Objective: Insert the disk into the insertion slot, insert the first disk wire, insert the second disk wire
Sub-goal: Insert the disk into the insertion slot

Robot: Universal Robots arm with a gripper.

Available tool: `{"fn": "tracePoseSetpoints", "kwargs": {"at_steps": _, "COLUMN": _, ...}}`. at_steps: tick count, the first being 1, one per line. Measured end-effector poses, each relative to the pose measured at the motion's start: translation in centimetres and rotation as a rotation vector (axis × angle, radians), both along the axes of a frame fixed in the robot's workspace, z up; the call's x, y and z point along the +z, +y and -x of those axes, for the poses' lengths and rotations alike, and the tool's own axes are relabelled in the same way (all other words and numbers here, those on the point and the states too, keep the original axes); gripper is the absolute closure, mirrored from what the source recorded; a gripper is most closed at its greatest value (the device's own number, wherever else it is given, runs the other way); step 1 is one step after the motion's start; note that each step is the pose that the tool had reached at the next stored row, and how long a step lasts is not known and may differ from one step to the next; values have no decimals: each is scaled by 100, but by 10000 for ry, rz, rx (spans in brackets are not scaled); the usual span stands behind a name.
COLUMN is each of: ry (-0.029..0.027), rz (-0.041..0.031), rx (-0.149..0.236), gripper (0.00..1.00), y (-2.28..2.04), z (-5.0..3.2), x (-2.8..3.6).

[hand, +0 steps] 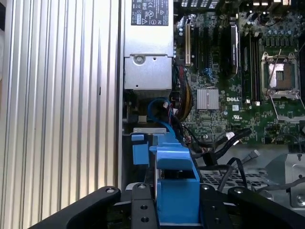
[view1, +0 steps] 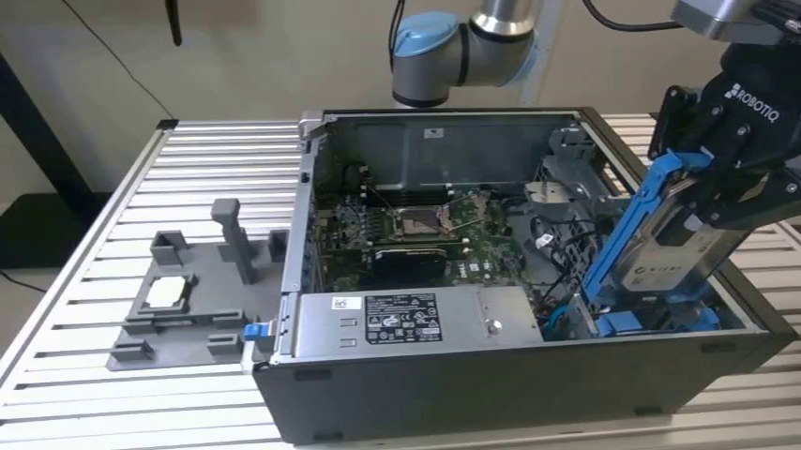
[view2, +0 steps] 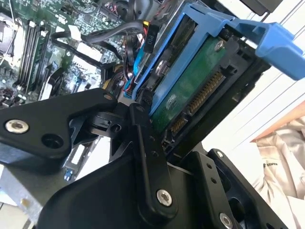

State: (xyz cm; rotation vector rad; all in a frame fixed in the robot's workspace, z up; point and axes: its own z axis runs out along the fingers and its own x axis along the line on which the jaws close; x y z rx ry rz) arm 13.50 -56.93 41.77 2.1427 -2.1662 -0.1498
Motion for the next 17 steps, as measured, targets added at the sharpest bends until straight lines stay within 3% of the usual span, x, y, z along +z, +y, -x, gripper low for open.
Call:
{"fn": "tracePoseSetpoints", "kwargs": {"at_steps": 5, "ry": 0, "rz": -123, "rx": 3, "gripper": 67, "y": 0, "z": -15, "x": -34}}
{"fn": "tracePoseSetpoints", "kwargs": {"at_steps": 12, "ry": -9, "rz": -124, "rx": 5, "gripper": 67, "y": -11, "z": -21, "x": -74}}
{"fn": "tracePoseSetpoints", "kwargs": {"at_steps": 17, "ry": -61, "rz": -134, "rx": 4, "gripper": 67, "y": -25, "z": -21, "x": -135}}
